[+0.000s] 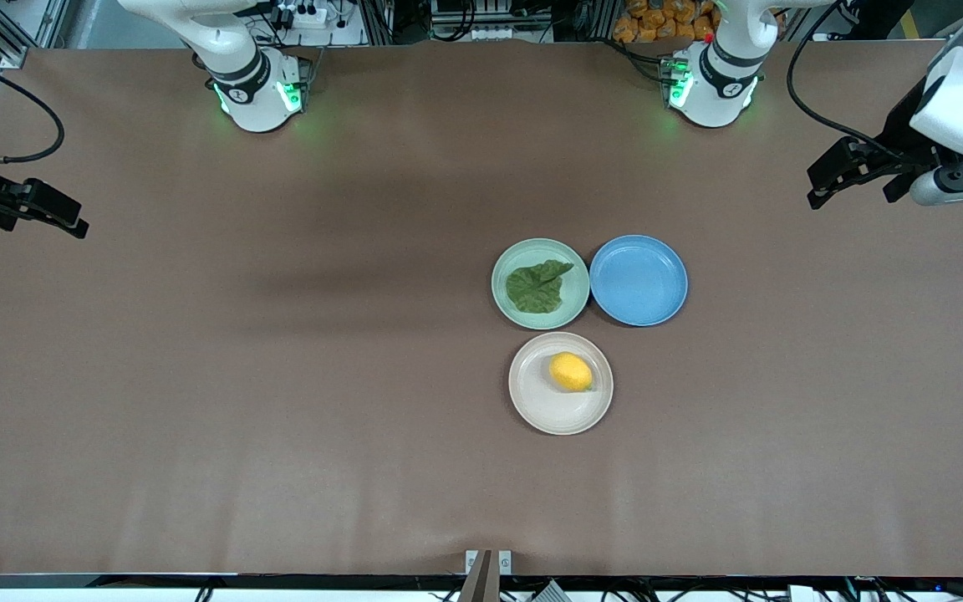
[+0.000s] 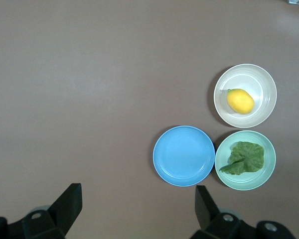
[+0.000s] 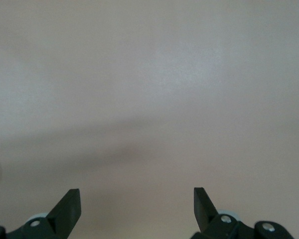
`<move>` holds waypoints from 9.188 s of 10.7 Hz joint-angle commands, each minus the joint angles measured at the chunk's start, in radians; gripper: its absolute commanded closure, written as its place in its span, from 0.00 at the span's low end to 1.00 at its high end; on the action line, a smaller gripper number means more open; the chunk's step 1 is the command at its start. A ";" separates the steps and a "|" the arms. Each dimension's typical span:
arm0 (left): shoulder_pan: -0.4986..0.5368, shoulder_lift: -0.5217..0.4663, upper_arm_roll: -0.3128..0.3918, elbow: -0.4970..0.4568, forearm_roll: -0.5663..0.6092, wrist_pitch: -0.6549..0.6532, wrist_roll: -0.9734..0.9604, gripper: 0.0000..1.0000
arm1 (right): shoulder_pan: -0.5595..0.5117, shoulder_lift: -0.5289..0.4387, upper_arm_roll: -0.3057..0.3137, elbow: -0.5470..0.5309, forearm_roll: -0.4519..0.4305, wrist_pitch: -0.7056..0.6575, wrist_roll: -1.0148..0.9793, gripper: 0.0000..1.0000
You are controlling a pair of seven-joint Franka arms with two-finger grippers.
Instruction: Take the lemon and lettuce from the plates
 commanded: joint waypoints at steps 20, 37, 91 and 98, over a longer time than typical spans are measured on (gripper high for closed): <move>-0.102 0.360 -0.001 0.154 -0.018 0.103 -0.085 0.00 | -0.006 -0.005 -0.002 0.000 0.015 -0.001 -0.014 0.00; -0.324 0.791 0.011 0.154 -0.003 0.672 -0.943 0.00 | 0.000 -0.005 -0.002 0.000 0.015 -0.003 -0.014 0.00; 0.130 0.562 -0.063 -0.103 0.125 0.533 -0.254 0.00 | 0.976 0.971 -0.006 0.365 0.035 0.750 1.000 1.00; 0.135 0.203 -0.063 -0.459 0.032 0.651 -0.252 0.00 | 0.903 0.836 -0.006 0.416 0.040 0.510 0.976 1.00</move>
